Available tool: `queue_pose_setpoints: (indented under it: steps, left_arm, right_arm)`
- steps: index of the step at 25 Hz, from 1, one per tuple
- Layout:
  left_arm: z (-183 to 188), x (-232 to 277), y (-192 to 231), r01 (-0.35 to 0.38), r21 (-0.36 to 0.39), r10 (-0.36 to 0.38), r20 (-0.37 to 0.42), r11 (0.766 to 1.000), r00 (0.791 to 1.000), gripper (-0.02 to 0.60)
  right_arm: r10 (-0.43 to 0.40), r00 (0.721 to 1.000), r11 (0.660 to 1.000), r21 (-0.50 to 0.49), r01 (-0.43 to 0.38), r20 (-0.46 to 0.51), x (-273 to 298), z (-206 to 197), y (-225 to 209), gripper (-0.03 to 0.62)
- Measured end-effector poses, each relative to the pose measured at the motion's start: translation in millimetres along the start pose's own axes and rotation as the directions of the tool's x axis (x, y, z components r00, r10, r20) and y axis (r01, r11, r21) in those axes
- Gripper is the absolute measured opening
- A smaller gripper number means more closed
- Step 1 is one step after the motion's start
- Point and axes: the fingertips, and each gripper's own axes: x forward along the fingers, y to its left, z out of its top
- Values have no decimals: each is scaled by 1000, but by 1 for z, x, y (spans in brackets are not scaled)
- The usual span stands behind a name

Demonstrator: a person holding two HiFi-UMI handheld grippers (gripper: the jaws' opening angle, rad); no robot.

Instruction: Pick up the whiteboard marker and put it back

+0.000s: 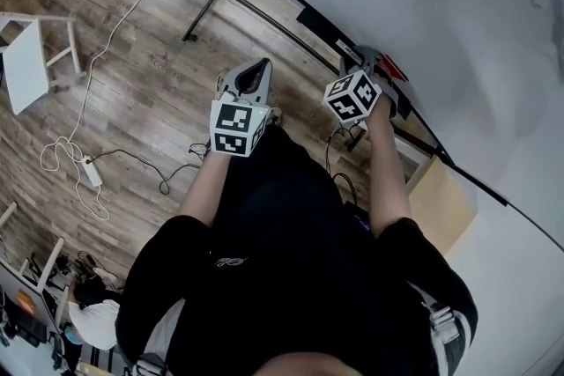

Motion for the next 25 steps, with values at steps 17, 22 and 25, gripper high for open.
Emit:
queue_pose_setpoints:
  steps: [17,22,25]
  left_arm:
    - [8,6,14,-7,-12,7,-4,1000,1000,6]
    - [0,3,14,-1,-16,1,-13,1000,1000,5]
    - [-2,6,11,11,-10,-11,-18,1000,1000,6]
  right_arm:
    - [23,997,999,-32,-25,-75,22,0,-1,54]
    - [9,998,999,-33,-11,-67,22,1,2,54]
    - [-1,998,999,-34,-1,-55,24,1,2,52]
